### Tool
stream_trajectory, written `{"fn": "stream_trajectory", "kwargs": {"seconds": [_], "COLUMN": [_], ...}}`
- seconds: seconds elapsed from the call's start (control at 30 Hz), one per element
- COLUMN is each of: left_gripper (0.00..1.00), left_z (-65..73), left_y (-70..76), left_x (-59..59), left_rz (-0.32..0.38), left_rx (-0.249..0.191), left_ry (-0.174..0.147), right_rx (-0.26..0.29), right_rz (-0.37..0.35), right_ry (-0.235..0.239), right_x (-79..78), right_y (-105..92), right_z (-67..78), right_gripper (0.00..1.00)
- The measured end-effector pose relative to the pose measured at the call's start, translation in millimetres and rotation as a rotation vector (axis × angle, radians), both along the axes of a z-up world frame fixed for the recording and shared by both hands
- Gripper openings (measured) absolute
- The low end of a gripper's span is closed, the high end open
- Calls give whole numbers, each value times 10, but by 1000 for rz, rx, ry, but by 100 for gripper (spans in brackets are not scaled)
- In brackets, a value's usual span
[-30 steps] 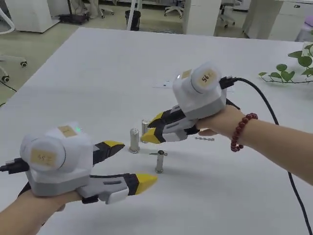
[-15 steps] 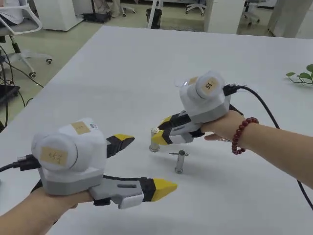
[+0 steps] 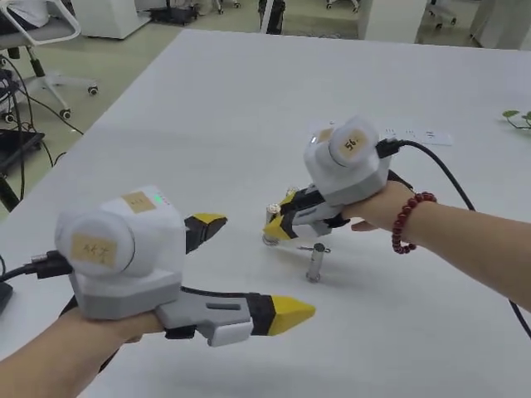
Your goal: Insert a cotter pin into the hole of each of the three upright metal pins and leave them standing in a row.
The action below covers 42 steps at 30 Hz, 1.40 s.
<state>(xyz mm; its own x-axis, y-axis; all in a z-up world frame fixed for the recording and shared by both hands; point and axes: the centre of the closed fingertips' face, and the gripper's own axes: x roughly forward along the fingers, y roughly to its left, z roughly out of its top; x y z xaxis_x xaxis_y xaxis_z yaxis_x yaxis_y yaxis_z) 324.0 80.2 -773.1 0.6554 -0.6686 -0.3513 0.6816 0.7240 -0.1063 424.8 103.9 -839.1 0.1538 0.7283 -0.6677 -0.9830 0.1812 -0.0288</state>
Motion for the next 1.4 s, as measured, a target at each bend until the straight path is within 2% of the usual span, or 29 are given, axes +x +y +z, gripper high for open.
{"fn": "stream_trajectory", "kwargs": {"seconds": [0.1,0.43,0.6,0.67,0.83,1.2,1.4], "left_gripper": [96,93,91,91,89,89,88], "left_z": [-24,-72,-63,-61,-40,14,48], "left_y": [4,43,75,92,111,109,96], "left_x": [-3,-16,-16,-10,-3,-6,-12], "left_rz": [-3,6,16,21,23,29,27], "left_rx": [19,25,25,33,43,47,45], "left_ry": [2,16,10,4,-2,-9,-6], "right_rx": [-4,2,-4,-13,1,-15,-25], "right_rz": [2,-21,-9,9,-7,-5,-15], "right_ry": [-6,-8,0,-20,-15,-29,-37], "right_x": [20,37,-12,-36,-29,-59,-86], "right_y": [-20,-21,-7,-9,-19,-153,-291], "right_z": [-9,5,8,11,51,157,242], "right_gripper": [15,14,13,13,13,13,13]}}
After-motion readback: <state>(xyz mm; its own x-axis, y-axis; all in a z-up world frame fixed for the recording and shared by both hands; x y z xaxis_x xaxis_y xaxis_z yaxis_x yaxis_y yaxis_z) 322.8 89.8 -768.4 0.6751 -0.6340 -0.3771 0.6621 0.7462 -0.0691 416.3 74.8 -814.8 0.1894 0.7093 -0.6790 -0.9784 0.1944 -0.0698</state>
